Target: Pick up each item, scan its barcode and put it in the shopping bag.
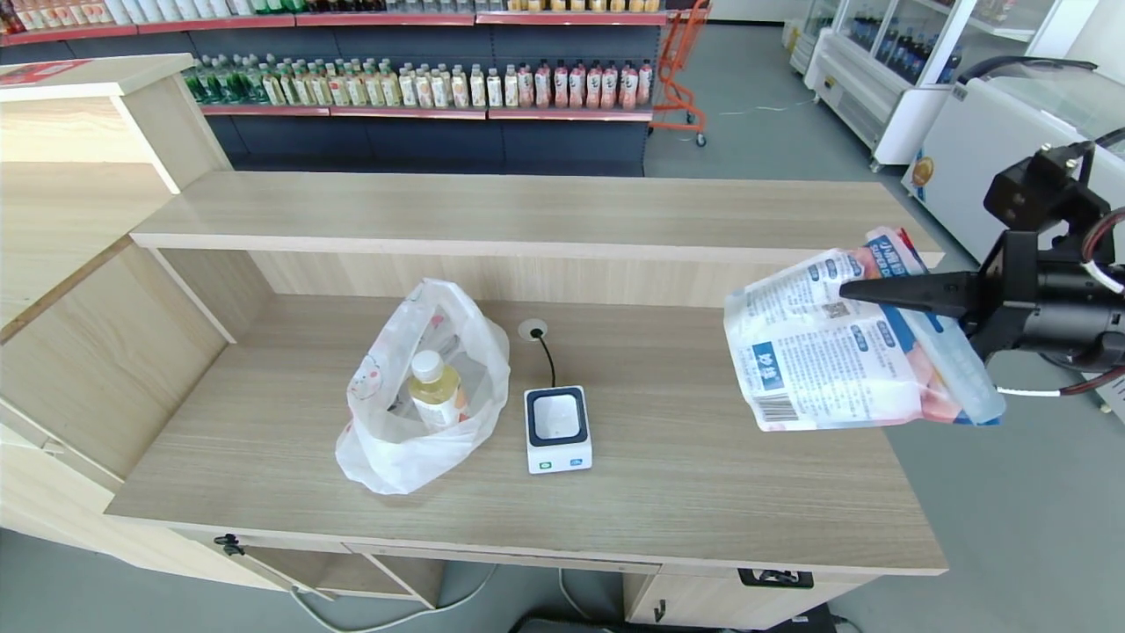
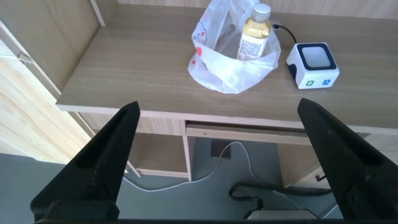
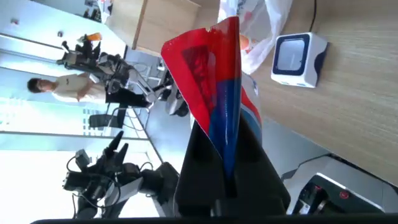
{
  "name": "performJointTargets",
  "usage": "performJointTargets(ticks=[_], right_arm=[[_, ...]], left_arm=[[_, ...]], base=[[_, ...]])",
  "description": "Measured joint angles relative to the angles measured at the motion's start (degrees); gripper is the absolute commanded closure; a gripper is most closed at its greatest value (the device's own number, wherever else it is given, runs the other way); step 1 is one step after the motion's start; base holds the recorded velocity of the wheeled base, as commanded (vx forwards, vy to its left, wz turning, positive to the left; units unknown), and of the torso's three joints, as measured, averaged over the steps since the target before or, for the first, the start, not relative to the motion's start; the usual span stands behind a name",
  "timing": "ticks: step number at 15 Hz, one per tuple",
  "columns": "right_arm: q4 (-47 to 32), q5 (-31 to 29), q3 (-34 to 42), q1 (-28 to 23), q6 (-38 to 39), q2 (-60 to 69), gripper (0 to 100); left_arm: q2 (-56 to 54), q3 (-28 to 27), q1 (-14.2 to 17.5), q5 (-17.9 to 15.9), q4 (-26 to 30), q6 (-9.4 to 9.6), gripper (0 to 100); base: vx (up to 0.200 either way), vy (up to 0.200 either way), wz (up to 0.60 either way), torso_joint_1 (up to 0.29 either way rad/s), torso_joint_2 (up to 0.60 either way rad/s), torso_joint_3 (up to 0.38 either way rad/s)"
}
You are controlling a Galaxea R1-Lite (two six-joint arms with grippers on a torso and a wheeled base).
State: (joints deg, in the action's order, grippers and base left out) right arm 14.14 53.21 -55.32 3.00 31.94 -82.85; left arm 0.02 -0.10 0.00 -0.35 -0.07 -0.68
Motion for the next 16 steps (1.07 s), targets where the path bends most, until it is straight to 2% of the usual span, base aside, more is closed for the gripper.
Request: performJointTargets(ticks=[4, 6, 9, 13, 16], right_arm=[[0.26, -0.33, -1.04, 6.03, 9.55, 4.73, 100], [0.0, -3.29, -0.11, 9.59, 10.02, 5.86, 100], [0.15, -12.73, 4.36, 15.35, 9.72, 6.12, 100], [0.88, -14.26, 8.33, 19.8, 9.11, 5.58, 100], [4.94, -15.91, 10.68, 21.77, 9.11, 4.33, 100]], left_arm=[[0.0, 0.0, 0.0, 0.0, 0.0, 0.0, 0], [0.0, 0.0, 0.0, 0.02, 0.0, 0.0, 0], [0.0, 0.0, 0.0, 0.0, 0.0, 0.02, 0], [0.0, 0.0, 0.0, 0.0, 0.0, 0.0, 0], [0.0, 0.0, 0.0, 0.02, 0.0, 0.0, 0]], base=[[0.0, 0.0, 0.0, 0.0, 0.0, 0.0], [0.0, 0.0, 0.0, 0.0, 0.0, 0.0], [0.0, 0.0, 0.0, 0.0, 0.0, 0.0], [0.0, 0.0, 0.0, 0.0, 0.0, 0.0], [0.0, 0.0, 0.0, 0.0, 0.0, 0.0]])
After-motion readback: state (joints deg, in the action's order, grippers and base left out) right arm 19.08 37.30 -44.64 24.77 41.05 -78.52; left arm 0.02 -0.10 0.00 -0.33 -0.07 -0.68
